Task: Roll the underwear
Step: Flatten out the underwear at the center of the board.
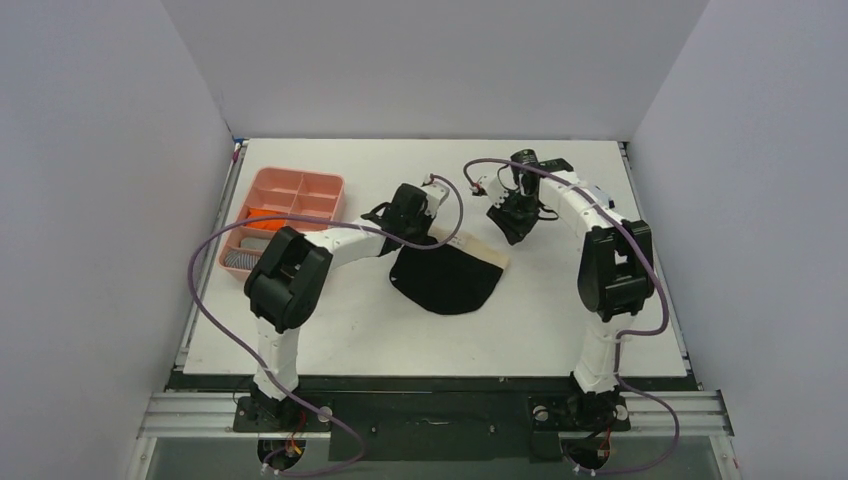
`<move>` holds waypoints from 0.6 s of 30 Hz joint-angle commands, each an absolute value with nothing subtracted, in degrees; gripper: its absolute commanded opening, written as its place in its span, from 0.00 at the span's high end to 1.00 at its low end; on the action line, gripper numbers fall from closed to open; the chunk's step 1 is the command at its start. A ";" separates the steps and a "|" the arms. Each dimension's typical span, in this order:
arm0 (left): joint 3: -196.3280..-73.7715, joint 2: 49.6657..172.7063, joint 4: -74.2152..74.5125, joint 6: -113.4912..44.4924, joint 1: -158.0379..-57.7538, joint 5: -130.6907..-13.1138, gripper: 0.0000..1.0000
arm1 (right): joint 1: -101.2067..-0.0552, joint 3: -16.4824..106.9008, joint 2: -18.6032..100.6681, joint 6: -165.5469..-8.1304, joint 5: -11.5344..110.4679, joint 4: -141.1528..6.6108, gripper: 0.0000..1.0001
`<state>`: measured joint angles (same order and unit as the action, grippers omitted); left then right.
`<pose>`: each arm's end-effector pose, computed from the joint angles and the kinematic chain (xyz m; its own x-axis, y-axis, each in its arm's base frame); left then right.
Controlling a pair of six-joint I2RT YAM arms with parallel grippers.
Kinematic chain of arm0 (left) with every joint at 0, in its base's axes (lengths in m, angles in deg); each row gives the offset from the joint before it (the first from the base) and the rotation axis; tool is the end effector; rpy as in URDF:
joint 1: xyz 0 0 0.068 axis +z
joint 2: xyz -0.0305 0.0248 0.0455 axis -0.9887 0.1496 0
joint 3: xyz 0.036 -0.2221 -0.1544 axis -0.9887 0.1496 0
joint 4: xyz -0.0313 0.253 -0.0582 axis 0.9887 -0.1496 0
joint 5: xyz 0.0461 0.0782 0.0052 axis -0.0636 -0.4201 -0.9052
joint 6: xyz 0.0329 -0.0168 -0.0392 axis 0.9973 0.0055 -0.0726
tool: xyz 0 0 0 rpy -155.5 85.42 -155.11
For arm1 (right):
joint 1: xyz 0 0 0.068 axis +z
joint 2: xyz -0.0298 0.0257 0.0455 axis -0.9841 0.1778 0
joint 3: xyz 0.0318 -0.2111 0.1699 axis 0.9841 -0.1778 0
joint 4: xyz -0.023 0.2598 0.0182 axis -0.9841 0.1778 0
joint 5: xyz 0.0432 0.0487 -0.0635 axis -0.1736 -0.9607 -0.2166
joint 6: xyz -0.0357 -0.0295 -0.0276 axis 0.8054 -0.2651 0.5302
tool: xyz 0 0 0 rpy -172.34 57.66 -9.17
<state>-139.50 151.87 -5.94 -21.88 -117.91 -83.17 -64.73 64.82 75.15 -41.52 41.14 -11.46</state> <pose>0.3571 -0.2621 0.1659 -0.5425 0.4241 -0.7251 0.5735 0.8177 0.0493 0.3922 0.1155 0.2200 -0.5403 -0.7648 -0.3510 -0.8284 0.5566 0.0624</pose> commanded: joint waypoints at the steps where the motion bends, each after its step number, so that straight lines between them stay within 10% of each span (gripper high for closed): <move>1: -136.75 145.72 -4.46 -23.24 -116.59 -86.53 0.86 | -64.14 58.63 66.57 -47.47 36.93 -15.57 0.71; 7: -133.27 143.36 -3.96 -23.58 -115.67 -89.56 0.55 | -65.45 55.46 65.97 -50.13 33.41 -15.72 0.66; 18: -131.09 138.29 -2.89 -25.95 -111.51 -87.92 0.36 | -71.97 52.70 70.13 -66.59 23.59 -19.87 0.33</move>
<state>-130.67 143.61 -5.59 -23.50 -114.08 -89.33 -69.87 54.37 69.38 -59.71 29.01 -17.41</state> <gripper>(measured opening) 0.583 0.639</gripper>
